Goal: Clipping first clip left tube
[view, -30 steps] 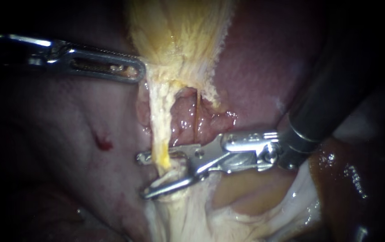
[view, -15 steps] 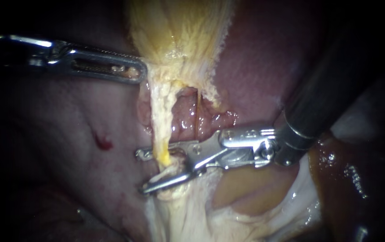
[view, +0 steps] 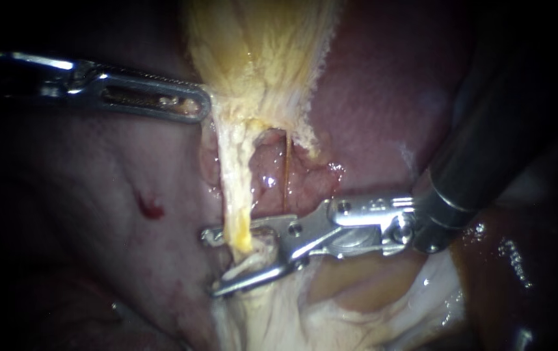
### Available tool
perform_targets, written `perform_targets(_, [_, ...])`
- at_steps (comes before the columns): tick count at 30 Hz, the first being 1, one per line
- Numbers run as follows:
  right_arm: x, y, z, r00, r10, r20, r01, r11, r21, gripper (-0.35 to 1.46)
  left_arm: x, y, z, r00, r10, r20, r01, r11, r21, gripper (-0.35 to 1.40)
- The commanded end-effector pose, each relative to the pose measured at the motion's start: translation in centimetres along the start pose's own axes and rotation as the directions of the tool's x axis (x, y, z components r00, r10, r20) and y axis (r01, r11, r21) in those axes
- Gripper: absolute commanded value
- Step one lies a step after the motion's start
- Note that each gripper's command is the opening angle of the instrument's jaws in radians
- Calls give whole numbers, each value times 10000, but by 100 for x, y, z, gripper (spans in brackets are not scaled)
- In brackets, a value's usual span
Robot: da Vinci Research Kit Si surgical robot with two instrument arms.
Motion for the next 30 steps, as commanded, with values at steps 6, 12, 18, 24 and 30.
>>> perform_targets(6, [0,3,0,10000,6,-7,-6,10000,-14,50,1,0,1,10000,4,5,-4,10000,-7,-35])
perform_targets(12, [1,5,2,10000,9,-10,-9,10000,-29,49,1,0,1,10000,5,7,-5,10000,-11,-35])
perform_targets(18, [-1,9,0,9998,186,-12,-187,9998,-40,46,1,0,2,10000,5,8,-5,10000,-14,-35])
perform_targets(24, [-4,12,-4,9995,302,-9,-302,9995,-31,35,1,0,2,10000,6,10,-6,10000,-16,-35])
perform_targets(30, [-7,16,-7,9994,305,140,-304,9995,-59,31,2,0,2,10000,7,11,-7,10000,-18,-35])
